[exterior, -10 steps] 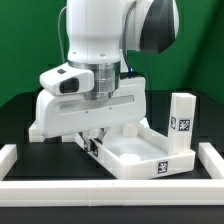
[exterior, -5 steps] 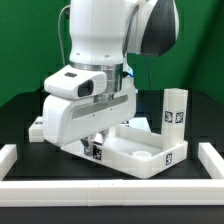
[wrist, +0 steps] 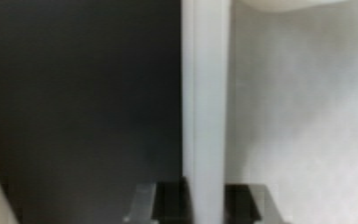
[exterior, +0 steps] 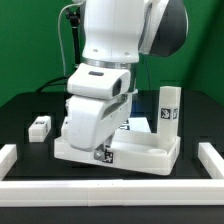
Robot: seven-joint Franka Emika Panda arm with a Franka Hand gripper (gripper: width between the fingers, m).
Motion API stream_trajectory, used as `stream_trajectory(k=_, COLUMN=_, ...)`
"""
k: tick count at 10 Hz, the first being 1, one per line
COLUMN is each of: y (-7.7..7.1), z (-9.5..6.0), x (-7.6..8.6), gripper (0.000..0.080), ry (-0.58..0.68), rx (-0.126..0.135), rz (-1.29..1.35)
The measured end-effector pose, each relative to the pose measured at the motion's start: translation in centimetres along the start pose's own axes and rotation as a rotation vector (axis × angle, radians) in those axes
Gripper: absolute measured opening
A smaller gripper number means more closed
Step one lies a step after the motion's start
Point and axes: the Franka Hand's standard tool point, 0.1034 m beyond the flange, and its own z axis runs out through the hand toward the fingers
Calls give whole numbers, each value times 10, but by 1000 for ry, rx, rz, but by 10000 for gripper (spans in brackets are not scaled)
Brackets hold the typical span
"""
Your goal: Assemble desk
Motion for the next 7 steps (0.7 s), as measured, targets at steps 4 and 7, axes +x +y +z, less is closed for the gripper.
stream_trajectory(k=4, y=-13, z=4, x=-12, gripper=63, ry=-4, rx=5, rz=22)
stream_trajectory(k=7, y=-6, z=-2, x=2, gripper=63, ry=5, rx=5, rz=8)
